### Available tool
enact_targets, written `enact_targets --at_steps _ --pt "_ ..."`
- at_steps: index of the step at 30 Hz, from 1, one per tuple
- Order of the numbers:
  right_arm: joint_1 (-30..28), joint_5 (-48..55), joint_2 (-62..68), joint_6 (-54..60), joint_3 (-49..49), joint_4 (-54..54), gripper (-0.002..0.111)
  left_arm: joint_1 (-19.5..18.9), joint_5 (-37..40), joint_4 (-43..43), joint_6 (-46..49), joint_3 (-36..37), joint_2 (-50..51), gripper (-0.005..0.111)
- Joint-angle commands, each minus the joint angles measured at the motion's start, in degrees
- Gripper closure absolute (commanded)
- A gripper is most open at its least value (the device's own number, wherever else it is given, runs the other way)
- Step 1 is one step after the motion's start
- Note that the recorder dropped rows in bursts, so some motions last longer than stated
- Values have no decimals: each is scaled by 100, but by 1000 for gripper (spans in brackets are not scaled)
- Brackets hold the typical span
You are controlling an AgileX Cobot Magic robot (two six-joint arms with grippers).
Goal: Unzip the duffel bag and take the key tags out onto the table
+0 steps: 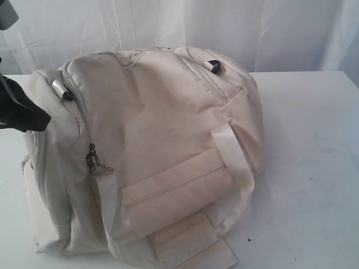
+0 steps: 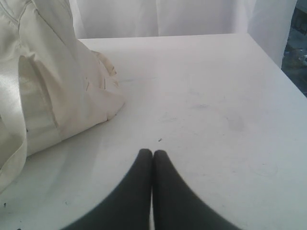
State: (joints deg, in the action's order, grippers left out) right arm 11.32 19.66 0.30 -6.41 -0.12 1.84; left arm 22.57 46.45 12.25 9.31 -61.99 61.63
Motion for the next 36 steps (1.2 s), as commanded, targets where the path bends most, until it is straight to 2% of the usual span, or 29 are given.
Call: enact_targets --at_steps 1,3,8,10,12,22,27,30,36 --pt "11 -41 -30 18 12 31 108 41 496 179 -100 -98 14 90" --pt "11 -41 -30 18 12 31 108 41 636 82 -234 -46 14 78" --pt "11 -41 -30 18 12 31 108 41 708 -147 -769 151 14 37" --pt "11 -41 -30 18 12 31 108 41 625 -147 -809 263 14 27" --pt "11 -41 -30 18 12 31 108 41 384 -147 -809 395 40 24" --pt "11 -41 -30 18 12 19 108 41 -918 -130 -1124 1141 548 23" --pt "11 -41 -30 18 12 9 108 41 -1142 -130 -1124 1227 759 25" --pt "11 -41 -30 18 12 9 108 41 -1140 -130 -1124 1227 846 31" --pt "11 -41 -30 18 12 9 108 41 -1227 -130 -1034 1227 927 54"
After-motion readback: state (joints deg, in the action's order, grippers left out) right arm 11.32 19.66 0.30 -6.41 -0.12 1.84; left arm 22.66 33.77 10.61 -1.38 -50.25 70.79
